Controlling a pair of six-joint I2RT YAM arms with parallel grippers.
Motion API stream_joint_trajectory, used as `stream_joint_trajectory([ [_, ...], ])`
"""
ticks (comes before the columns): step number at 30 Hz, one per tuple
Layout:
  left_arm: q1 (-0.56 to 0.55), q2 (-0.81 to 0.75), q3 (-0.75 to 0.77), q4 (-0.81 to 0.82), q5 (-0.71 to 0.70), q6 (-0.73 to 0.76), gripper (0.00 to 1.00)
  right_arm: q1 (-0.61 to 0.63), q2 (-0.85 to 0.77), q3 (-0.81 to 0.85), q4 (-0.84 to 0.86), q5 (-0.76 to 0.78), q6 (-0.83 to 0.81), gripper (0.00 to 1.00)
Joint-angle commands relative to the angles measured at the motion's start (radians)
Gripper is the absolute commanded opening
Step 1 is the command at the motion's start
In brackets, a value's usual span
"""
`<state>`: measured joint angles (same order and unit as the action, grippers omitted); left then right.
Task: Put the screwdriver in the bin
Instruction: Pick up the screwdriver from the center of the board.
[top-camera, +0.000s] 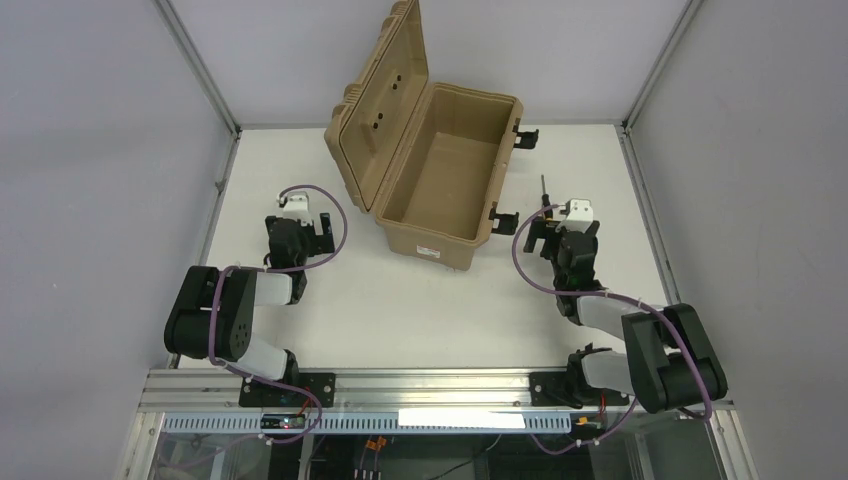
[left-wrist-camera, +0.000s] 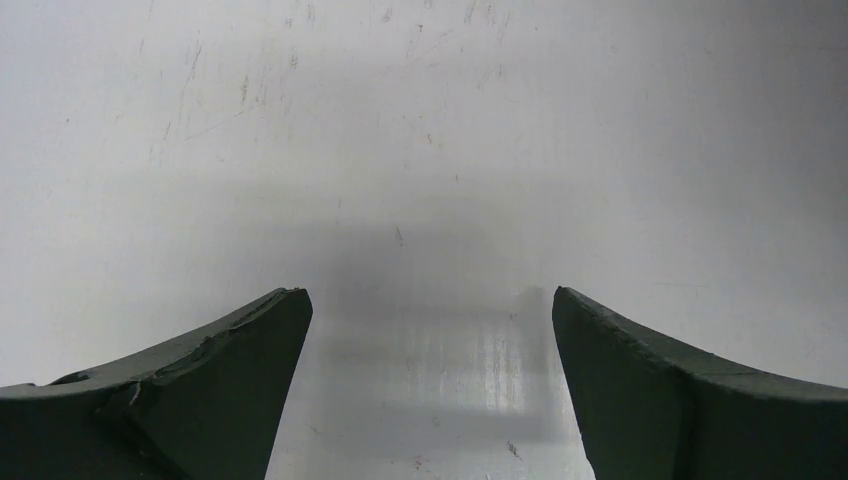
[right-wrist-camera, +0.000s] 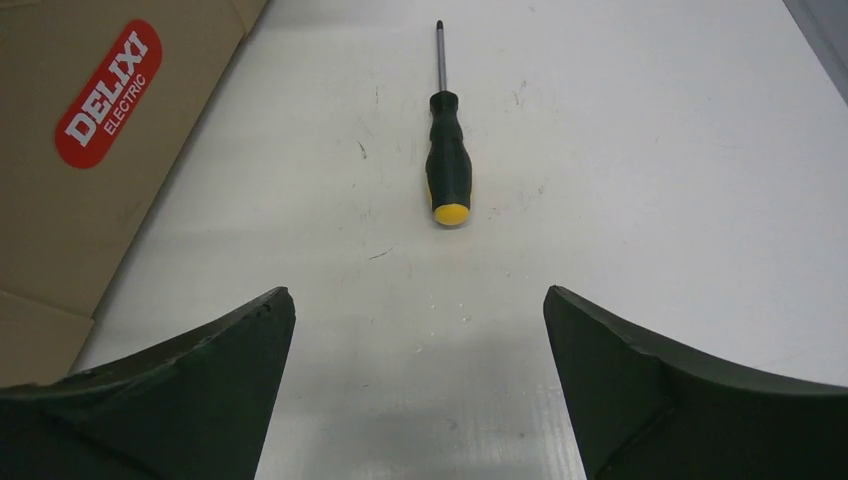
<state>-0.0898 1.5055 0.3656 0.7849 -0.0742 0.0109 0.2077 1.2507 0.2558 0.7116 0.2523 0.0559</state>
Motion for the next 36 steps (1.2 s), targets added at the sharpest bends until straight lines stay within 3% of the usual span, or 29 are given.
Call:
stream_joint_trajectory([
  [1,0.012,0.001,0.012,0.027,-0.004,-0.009,0.99,-0.003,0.005,0.04,0.022,-0.031,-0.008,0.99],
  [13,0.012,0.001,0.013,0.027,-0.004,-0.009,0.99,-0.004,0.005,0.036,0.03,-0.111,-0.037,0.99],
  [22,0.012,0.0,0.012,0.027,-0.004,-0.008,0.99,-0.004,-0.032,0.012,0.044,-0.024,-0.011,0.99],
  [28,0.012,0.001,0.013,0.027,-0.004,-0.009,0.99,-0.004,-0.168,0.075,-0.15,-0.02,-0.041,0.99],
  [36,0.012,0.001,0.012,0.027,-0.004,-0.009,0.99,-0.004,-0.352,0.304,-0.551,0.013,-0.049,0.99],
])
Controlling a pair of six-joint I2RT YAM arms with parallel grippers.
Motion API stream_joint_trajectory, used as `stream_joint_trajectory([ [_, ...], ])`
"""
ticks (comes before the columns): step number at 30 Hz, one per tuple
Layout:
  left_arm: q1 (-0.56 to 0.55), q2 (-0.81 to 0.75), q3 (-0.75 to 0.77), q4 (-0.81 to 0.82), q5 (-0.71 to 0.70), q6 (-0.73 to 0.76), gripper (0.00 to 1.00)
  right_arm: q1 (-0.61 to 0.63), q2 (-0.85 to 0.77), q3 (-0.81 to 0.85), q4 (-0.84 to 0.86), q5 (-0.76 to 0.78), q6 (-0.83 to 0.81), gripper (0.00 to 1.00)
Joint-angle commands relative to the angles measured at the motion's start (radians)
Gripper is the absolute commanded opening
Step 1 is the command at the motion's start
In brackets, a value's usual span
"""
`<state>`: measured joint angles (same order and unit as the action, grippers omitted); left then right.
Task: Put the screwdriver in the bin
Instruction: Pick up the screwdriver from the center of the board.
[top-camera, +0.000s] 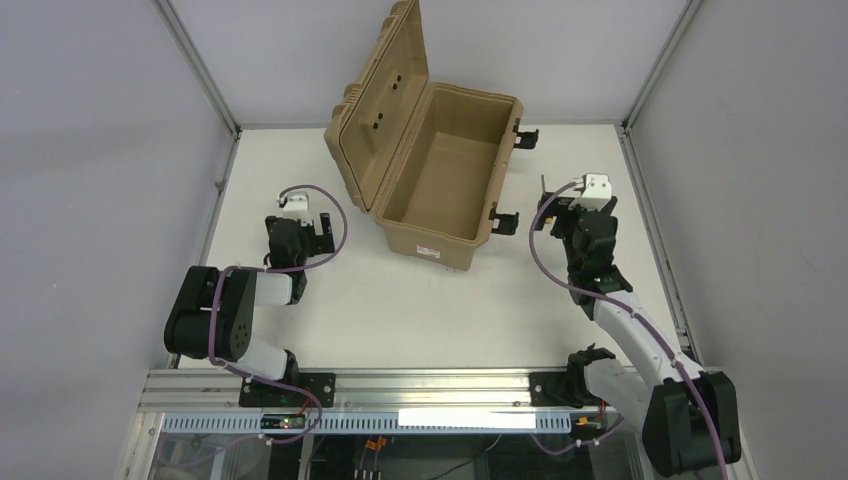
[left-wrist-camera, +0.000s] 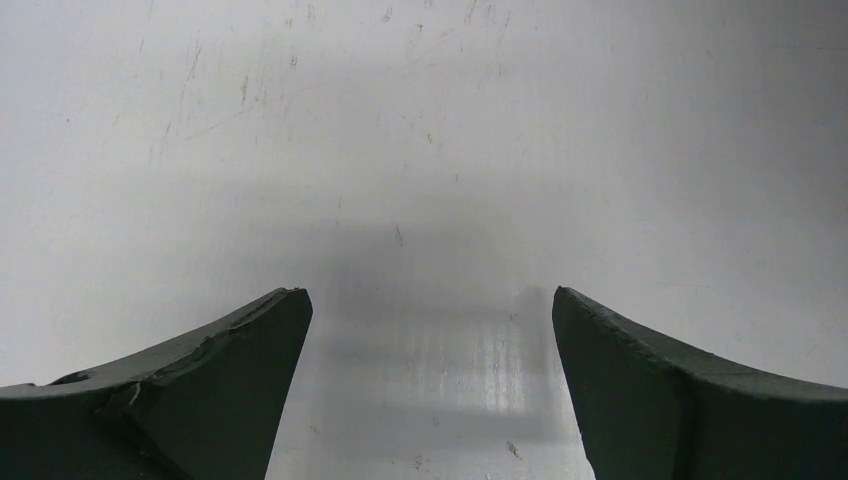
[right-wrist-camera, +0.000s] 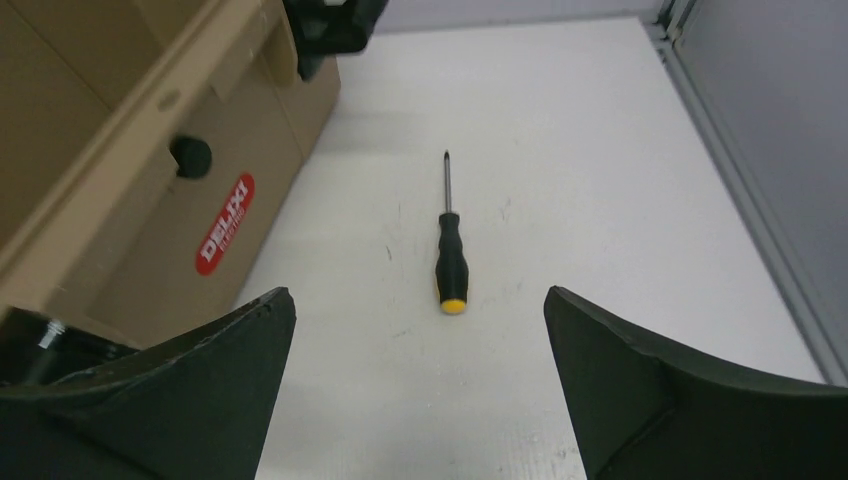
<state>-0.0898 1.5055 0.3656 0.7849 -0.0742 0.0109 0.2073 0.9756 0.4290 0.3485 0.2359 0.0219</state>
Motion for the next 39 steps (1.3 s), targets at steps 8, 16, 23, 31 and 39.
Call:
stream_joint_trajectory([
  [8,0.012,0.001,0.013,0.027,-0.004,-0.009,0.99,-0.003,-0.107,0.412,-0.482,0.054,-0.041,0.99],
  [16,0.012,0.001,0.012,0.027,-0.004,-0.008,0.99,-0.003,-0.059,0.725,-0.742,0.069,-0.066,0.99],
  [23,0.012,0.001,0.013,0.027,-0.004,-0.008,0.99,-0.004,0.018,0.969,-0.896,0.069,-0.063,0.99],
  [31,0.012,0.001,0.013,0.027,-0.004,-0.008,0.99,-0.003,0.067,1.1,-0.998,0.096,-0.047,0.99],
  [39,0.012,0.001,0.013,0.027,-0.004,-0.008,0.99,-0.005,0.174,1.152,-1.064,0.126,-0.033,0.99],
])
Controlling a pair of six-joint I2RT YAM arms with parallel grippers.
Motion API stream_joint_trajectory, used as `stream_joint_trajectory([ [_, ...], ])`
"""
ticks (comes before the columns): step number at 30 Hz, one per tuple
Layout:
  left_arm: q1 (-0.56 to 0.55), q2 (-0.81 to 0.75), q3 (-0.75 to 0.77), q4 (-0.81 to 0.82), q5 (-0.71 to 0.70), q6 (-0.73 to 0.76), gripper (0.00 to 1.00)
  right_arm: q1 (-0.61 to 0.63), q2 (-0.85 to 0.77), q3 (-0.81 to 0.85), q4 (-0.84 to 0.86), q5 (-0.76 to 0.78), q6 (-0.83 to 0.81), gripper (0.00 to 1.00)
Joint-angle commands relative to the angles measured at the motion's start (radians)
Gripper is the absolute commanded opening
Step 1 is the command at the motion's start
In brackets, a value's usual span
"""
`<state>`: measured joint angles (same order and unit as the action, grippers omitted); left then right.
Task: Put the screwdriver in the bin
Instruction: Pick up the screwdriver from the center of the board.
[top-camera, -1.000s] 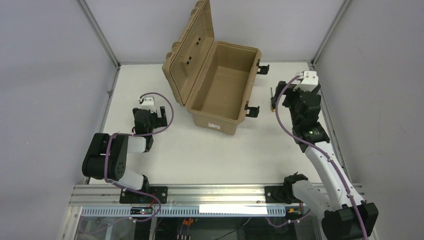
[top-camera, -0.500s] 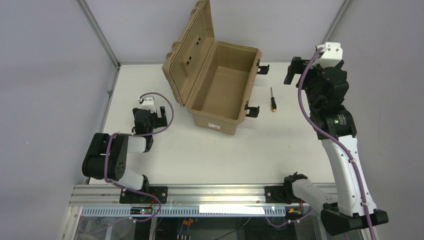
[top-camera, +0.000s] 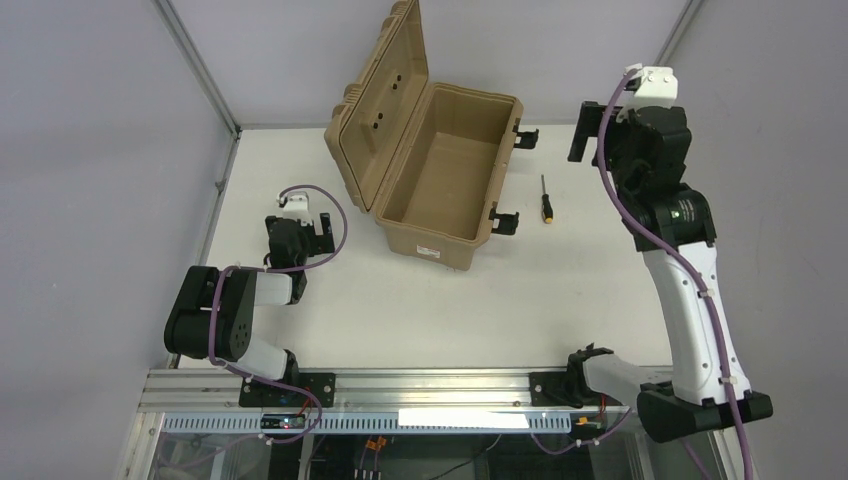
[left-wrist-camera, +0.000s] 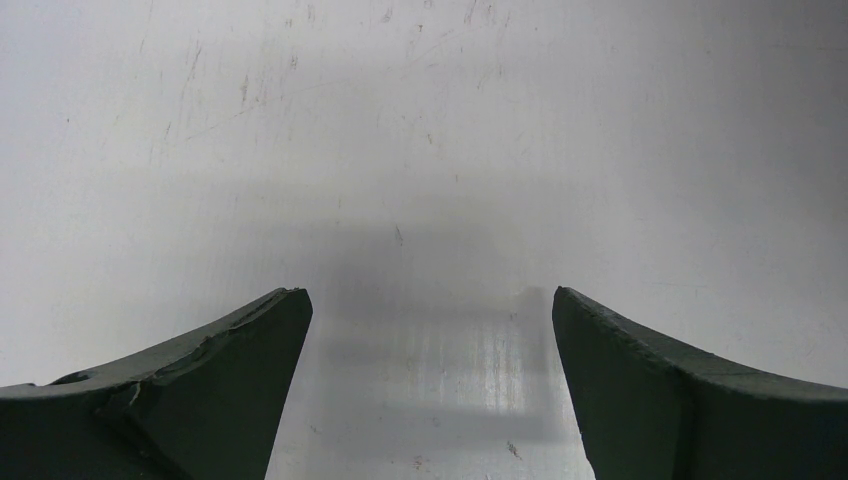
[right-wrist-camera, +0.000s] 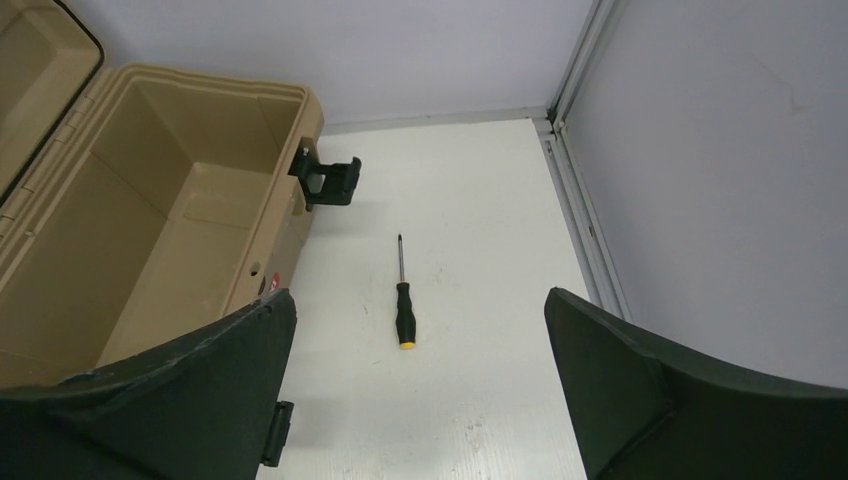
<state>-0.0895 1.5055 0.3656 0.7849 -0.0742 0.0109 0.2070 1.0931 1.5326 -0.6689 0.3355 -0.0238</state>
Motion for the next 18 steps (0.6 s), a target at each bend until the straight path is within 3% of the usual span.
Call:
stream_joint_trajectory([
  [1,0.011,0.001,0.012,0.027,-0.005,-0.009,0.99,-0.006,0.074,0.049,-0.047,0.025,0.015,0.99],
  [18,0.011,0.001,0.013,0.027,-0.004,-0.008,0.99,-0.08,0.464,-0.005,0.071,-0.114,0.106,0.99],
])
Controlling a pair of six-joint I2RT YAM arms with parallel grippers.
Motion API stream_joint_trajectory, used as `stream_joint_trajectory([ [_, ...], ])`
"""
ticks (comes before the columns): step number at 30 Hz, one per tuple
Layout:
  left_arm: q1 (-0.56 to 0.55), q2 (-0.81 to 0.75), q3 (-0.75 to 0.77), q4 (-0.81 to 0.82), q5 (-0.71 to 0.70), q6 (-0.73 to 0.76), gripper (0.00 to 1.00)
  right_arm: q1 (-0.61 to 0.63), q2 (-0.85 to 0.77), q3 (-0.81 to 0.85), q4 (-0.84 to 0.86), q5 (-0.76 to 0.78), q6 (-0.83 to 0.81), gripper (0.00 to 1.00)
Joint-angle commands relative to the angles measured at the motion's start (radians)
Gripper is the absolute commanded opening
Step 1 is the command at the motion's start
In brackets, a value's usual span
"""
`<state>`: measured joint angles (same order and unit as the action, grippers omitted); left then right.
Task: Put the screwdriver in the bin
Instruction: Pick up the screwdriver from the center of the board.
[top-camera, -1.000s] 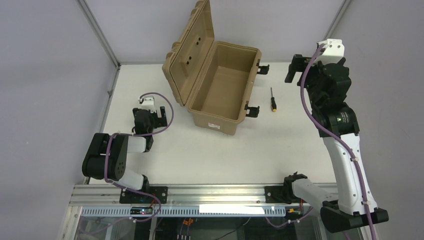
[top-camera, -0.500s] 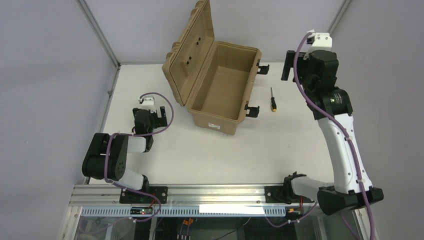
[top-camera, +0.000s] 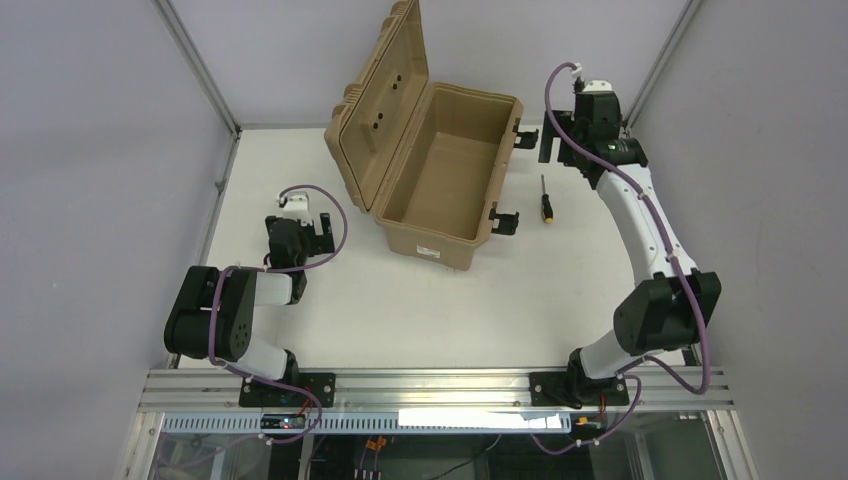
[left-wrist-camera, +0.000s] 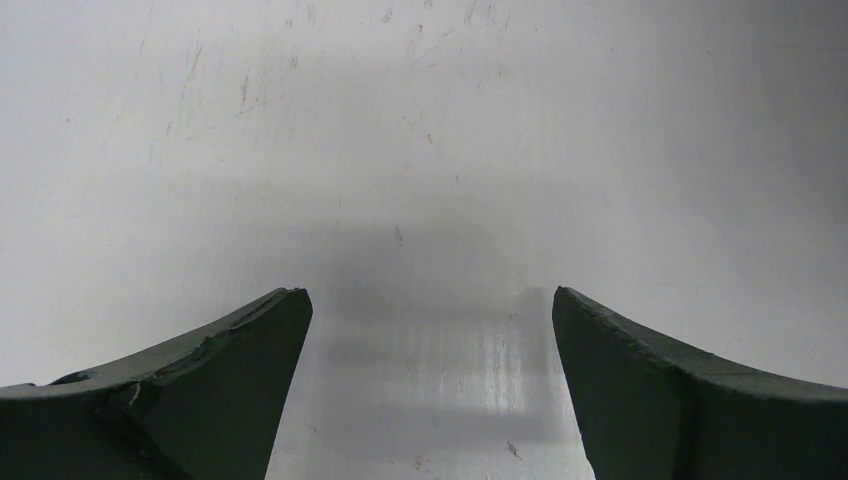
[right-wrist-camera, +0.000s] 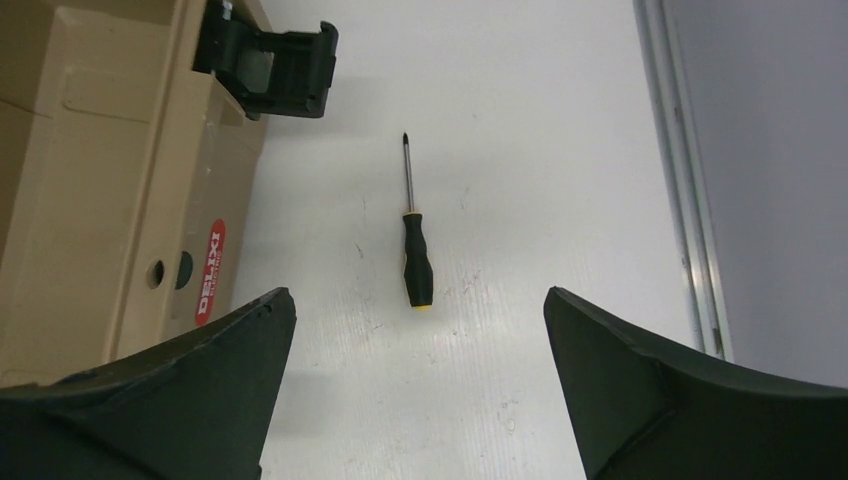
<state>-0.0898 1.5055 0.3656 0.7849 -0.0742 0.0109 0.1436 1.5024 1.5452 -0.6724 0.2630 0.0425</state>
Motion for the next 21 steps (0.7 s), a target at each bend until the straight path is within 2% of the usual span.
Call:
stream_joint_trajectory([
  [1,0.012,0.001,0.013,0.027,-0.004,-0.009,0.99,-0.021,0.078,-0.029,0.085,-0.051,0.046,0.99],
  [8,0.012,0.001,0.012,0.027,-0.004,-0.009,0.99,-0.054,0.237,-0.091,0.14,-0.138,0.074,0.99],
  [21,0.012,0.001,0.013,0.027,-0.004,-0.009,0.99,-0.066,0.45,-0.138,0.181,-0.162,0.088,0.97],
])
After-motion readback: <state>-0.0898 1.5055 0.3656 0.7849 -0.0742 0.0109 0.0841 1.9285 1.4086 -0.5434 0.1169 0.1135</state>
